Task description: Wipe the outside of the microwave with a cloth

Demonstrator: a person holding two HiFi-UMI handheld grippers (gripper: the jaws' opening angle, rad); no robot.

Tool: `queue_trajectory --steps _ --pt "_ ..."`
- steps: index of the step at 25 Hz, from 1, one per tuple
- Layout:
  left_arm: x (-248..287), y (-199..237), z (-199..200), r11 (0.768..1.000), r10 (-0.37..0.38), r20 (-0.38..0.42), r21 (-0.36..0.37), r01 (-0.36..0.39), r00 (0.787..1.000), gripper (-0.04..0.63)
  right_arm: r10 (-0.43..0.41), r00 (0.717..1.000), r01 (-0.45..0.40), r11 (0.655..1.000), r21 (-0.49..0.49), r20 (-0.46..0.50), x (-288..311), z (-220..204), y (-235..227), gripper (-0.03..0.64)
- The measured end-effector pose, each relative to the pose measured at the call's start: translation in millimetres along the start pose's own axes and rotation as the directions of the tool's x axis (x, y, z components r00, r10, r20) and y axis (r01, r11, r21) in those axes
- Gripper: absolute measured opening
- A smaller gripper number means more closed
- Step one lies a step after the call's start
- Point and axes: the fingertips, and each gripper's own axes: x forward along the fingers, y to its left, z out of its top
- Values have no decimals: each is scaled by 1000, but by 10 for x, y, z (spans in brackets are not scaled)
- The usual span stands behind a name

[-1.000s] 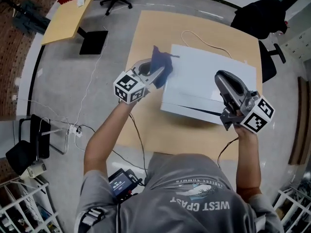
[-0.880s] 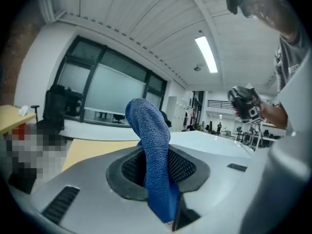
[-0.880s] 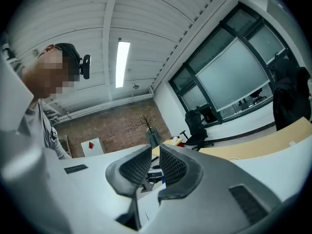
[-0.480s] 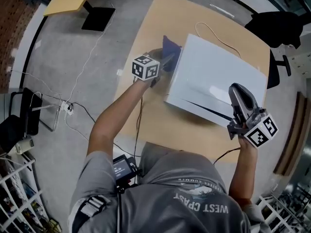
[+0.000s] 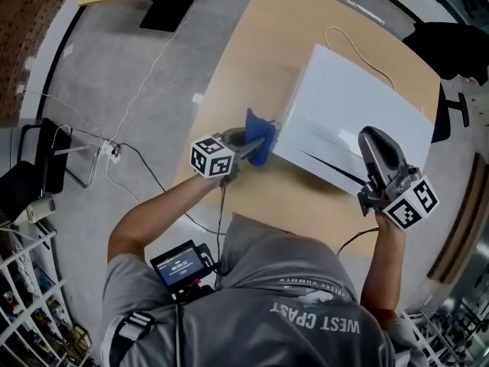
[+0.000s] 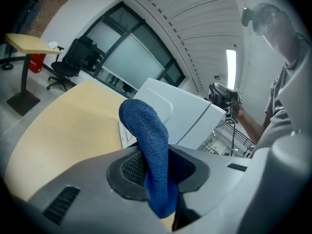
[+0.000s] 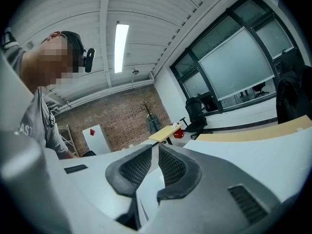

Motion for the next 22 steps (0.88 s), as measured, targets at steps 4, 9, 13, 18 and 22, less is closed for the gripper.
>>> queue_trajectory --steps 4,9,13,18,22 --pt "83 77 139 1000 0 24 21 -1 1000 109 -4 1000 4 1000 3 -14 23 -62 10 40" --pt "420 350 615 997 -3 76 75 -3 997 109 -21 999 21 1000 -4 -26 -1 -87 7 40" --pt "819 616 1126 999 -10 136 54 3 991 109 -41 999 41 999 3 -33 -75 -127 -42 40" --pt "1189 858 1565 1000 11 187 8 -13 982 107 -61 998 61 998 8 -28 -161 -129 -85 40" --pt "1241 938 1630 1000 22 197 -2 -22 980 107 -66 998 66 998 -1 -18 -190 -105 -79 40"
